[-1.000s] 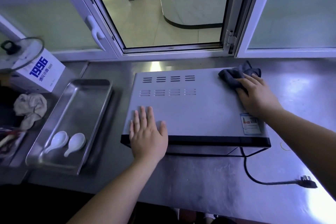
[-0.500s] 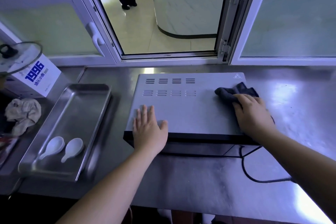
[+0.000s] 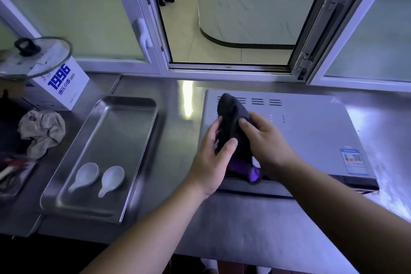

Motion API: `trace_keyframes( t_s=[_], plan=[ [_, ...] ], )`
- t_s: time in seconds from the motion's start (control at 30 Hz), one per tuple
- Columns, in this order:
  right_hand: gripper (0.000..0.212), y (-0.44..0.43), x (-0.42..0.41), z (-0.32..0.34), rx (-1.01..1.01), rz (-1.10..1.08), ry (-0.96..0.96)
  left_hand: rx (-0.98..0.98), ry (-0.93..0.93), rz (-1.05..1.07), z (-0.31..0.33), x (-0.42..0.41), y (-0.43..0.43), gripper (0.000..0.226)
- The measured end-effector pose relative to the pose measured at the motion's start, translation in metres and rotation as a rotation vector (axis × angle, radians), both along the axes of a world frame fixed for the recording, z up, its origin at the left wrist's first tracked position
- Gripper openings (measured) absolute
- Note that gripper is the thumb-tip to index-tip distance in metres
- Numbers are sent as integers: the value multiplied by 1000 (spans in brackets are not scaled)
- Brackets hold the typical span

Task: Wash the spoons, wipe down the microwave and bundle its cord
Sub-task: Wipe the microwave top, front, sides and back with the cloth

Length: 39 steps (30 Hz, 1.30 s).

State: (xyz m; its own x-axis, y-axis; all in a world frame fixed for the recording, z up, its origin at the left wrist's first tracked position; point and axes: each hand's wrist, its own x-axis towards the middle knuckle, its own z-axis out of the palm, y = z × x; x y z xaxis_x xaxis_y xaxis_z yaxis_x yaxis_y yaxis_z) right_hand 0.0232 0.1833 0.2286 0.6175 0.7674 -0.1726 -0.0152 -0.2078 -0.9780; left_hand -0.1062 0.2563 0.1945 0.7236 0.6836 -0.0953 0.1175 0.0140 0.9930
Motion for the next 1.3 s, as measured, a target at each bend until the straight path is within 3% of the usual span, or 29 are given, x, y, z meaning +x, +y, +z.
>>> trace_keyframes(
  t_s=[0.1,0.17,0.27,0.37,0.53,0.77,1.07,1.3],
  plan=[
    [26,26,-26,0,35,79,236,-94,-101,71,1,-17,20,46],
    [29,40,-37,-1,28,160,188,-234,-149,180,-4,-28,38,41],
    [27,58,-33,-18,-106,287,-265,-332,-101,351,-22,-47,66,38],
    [28,67,-11,-42,-313,236,-680,-359,-35,446,-39,-65,89,37],
    [41,70,41,-75,-463,142,-1005,-376,76,438,-65,-81,111,37],
    [54,84,70,-88,-647,151,-1040,-456,142,349,-88,-69,121,34],
    [54,83,65,-89,-650,125,-1034,-435,125,348,-110,-33,155,46],
    [60,85,66,-91,-632,113,-1063,-338,138,204,-135,20,191,53]
  ],
)
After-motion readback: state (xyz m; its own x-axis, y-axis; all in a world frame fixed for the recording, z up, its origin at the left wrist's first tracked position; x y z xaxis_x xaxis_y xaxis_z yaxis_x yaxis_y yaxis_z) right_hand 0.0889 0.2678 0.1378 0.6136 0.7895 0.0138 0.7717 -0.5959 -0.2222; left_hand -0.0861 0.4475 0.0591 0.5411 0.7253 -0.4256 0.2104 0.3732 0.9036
